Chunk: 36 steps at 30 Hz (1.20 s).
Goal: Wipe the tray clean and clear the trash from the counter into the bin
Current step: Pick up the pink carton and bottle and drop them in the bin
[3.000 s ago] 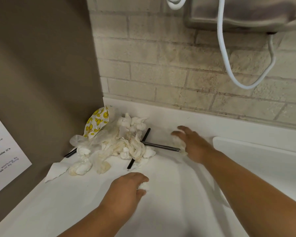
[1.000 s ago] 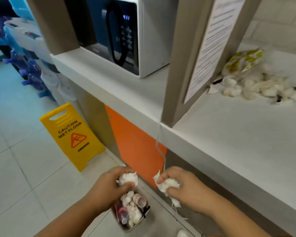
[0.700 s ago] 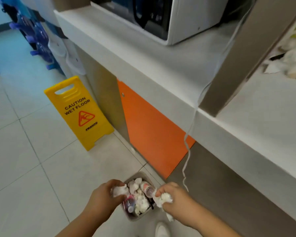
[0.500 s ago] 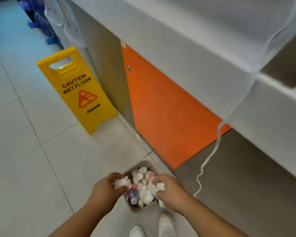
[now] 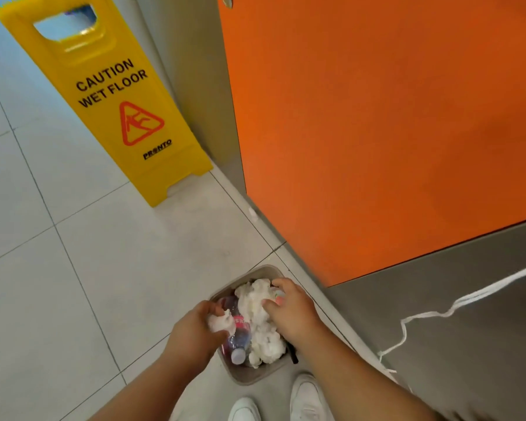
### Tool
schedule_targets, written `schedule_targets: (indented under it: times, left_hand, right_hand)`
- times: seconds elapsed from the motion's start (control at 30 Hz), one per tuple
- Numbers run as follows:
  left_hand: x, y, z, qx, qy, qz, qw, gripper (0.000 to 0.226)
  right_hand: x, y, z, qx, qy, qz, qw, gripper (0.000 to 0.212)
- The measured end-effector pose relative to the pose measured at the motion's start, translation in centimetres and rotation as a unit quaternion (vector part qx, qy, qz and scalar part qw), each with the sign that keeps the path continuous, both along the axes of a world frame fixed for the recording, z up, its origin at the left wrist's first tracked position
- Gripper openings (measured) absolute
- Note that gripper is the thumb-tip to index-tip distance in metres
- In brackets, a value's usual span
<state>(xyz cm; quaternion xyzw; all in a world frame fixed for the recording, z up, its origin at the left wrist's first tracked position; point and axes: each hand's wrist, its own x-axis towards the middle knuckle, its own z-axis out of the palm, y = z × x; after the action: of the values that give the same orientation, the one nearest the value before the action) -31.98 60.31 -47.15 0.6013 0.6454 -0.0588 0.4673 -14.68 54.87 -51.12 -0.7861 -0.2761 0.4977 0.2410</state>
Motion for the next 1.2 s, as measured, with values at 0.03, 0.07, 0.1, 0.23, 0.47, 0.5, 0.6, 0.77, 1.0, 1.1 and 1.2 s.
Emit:
schedule_targets:
  times: [0.03, 0.07, 0.1, 0.23, 0.47, 0.5, 0.6, 0.77, 1.0, 1.1, 1.2]
  left_hand:
    - [0.3, 0.0, -0.4, 0.004, 0.004, 0.001, 1.0, 0.026]
    - [0.5, 0.0, -0.7, 0.007, 0.006, 0.001, 1.0, 0.026]
    - [0.8, 0.1, -1.1, 0.009, 0.008, 0.001, 1.0, 0.027]
    - [1.8, 0.3, -2.4, 0.017, 0.016, -0.008, 1.0, 0.028]
    - [2.2, 0.4, -3.1, 0.023, 0.075, -0.084, 0.993, 0.041]
    - [2.0, 0.3, -2.7, 0.024, 0.075, -0.086, 0.993, 0.042]
    - [1.7, 0.4, -0.9, 0.037, 0.066, -0.107, 0.991, 0.042]
    - [1.8, 1.0, 4.7, 0.072, 0.041, -0.169, 0.982, 0.032]
    - [4.1, 1.6, 17.9, 0.117, -0.03, -0.264, 0.957, 0.027]
    - [5.0, 1.4, 23.8, 0.134, -0.075, -0.297, 0.943, 0.024]
    - [5.5, 1.0, 29.3, 0.152, -0.123, -0.308, 0.931, 0.027]
  right_hand:
    - [0.1, -0.3, -0.2, -0.003, -0.003, -0.003, 1.0, 0.038]
    - [0.2, -0.7, -0.4, -0.007, -0.006, 0.001, 1.0, 0.034]
    - [0.3, -1.2, -0.5, -0.009, -0.007, 0.007, 1.0, 0.031]
    - [0.6, -3.0, -0.9, -0.011, 0.023, 0.003, 1.0, 0.022]
    - [1.0, -4.1, -0.3, 0.001, 0.042, -0.015, 0.999, 0.015]
    - [1.0, -4.1, 0.0, 0.006, 0.044, -0.023, 0.999, 0.015]
    - [1.3, -4.2, 1.6, 0.016, 0.053, -0.038, 0.998, 0.016]
    - [2.5, -4.7, 7.9, 0.051, 0.044, -0.041, 0.997, 0.018]
    - [4.6, -6.4, 22.5, 0.094, 0.034, -0.062, 0.993, 0.014]
    - [5.3, -7.5, 29.7, 0.134, 0.02, -0.063, 0.989, 0.015]
    - [6.0, -9.5, 36.9, 0.181, -0.008, -0.068, 0.981, 0.013]
